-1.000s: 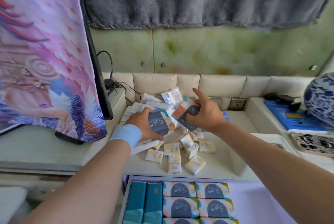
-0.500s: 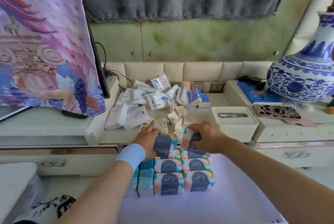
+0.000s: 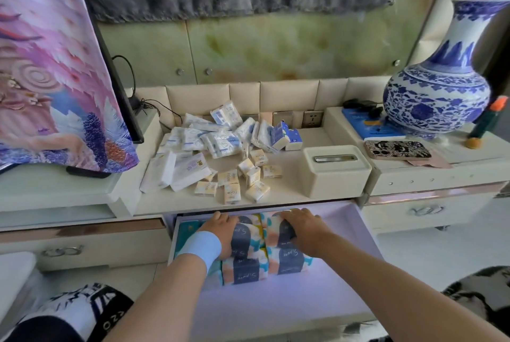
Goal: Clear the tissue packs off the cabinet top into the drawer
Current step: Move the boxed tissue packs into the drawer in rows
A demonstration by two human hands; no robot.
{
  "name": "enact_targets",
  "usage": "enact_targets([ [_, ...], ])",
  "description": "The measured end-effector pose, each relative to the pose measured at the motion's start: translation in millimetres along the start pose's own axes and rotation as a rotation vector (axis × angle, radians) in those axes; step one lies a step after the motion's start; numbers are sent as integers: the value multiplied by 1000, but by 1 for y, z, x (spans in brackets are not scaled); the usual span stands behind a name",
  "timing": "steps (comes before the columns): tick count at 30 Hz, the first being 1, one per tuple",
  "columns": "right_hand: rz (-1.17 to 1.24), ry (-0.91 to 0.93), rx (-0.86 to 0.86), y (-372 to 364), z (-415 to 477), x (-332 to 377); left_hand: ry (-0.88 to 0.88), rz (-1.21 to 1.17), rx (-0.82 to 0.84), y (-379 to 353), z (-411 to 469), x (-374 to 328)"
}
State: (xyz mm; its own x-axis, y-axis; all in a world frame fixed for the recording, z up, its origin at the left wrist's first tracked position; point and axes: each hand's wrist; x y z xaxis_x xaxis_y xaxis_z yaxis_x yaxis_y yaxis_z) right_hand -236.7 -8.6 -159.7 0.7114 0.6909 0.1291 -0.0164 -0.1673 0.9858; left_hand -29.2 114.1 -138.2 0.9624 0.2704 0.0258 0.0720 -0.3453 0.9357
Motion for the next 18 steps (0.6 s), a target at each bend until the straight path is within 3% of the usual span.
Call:
enact_targets([
  [5,-18,-57,-154,34,-1,-32,-57,-111,13,32,8,-13],
  [11,-247,-283,-36,24,-27,-84,-143,-250,-8,55,15,-58],
  [15,-198,-272,52,0,-31,-95,-213,-284,17,46,22,-92],
  [18,-147,-244,21,-18,-28,-95,-252,-206,10,37,28,-103],
])
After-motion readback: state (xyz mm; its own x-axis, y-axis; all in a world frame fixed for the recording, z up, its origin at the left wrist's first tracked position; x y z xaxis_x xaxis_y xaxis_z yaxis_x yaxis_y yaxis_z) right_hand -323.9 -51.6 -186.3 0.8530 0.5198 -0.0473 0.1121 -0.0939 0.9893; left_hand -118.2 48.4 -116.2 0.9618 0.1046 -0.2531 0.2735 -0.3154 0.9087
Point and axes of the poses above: each hand's wrist, its own z-axis towards the middle knuckle, its own y-axis out of the back of the hand, x = y × z, and after that the axes turned 6 degrees about -x, right-handed
